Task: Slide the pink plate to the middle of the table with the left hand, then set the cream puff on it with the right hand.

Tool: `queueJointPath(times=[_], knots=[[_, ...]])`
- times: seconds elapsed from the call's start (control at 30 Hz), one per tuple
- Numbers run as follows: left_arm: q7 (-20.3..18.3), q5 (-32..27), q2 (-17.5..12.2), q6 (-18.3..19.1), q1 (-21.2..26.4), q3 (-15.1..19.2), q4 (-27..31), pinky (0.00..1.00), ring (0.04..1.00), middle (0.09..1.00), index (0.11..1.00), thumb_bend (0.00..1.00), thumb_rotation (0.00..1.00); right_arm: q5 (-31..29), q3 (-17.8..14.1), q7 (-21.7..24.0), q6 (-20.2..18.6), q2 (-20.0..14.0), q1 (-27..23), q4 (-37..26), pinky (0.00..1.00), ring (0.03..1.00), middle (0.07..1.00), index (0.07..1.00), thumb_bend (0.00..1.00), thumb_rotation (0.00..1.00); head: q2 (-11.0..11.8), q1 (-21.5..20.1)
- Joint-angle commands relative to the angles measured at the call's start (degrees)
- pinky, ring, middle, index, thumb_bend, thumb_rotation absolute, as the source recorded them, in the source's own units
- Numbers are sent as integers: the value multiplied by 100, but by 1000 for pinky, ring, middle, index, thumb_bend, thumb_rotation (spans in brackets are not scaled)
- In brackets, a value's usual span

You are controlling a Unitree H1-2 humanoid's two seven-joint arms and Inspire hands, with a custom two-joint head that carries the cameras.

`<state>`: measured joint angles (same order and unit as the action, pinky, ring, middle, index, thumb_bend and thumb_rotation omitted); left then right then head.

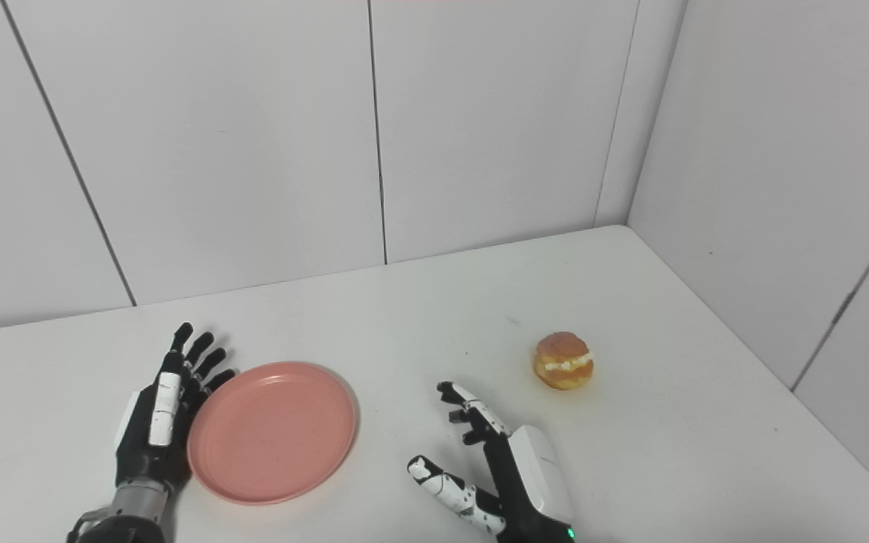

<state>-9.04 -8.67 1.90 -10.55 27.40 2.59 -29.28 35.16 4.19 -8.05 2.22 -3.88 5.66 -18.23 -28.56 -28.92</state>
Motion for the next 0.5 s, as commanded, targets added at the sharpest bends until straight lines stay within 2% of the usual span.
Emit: queueJointPath(times=[0.0,0.13,0.2,0.3,0.47], knots=[[-42,-78,146,-95,-259,-39,-210,821,904,936,1000,1000,835,133,-48,89,-121,-71,-150,-371,618,746,806,843,793,986,-2,12],[-77,-59,126,-176,-274,-50,-292,823,909,937,1000,1000,839,-30,-203,269,-170,-230,-325,-619,644,761,812,842,870,933,7,15],[-70,-47,124,-177,-284,-54,-318,813,907,938,1000,1000,839,-114,-286,452,-250,-343,-451,-780,631,780,837,861,915,835,16,10],[-51,-42,124,-209,-268,-48,-390,809,904,931,1000,1000,840,-34,-358,674,-358,-514,-623,-951,631,791,855,873,928,743,34,15],[-23,-33,133,-176,-262,-45,-397,805,903,924,1000,1000,842,134,-470,949,-495,-809,-937,-1130,645,795,857,876,971,662,34,15]])
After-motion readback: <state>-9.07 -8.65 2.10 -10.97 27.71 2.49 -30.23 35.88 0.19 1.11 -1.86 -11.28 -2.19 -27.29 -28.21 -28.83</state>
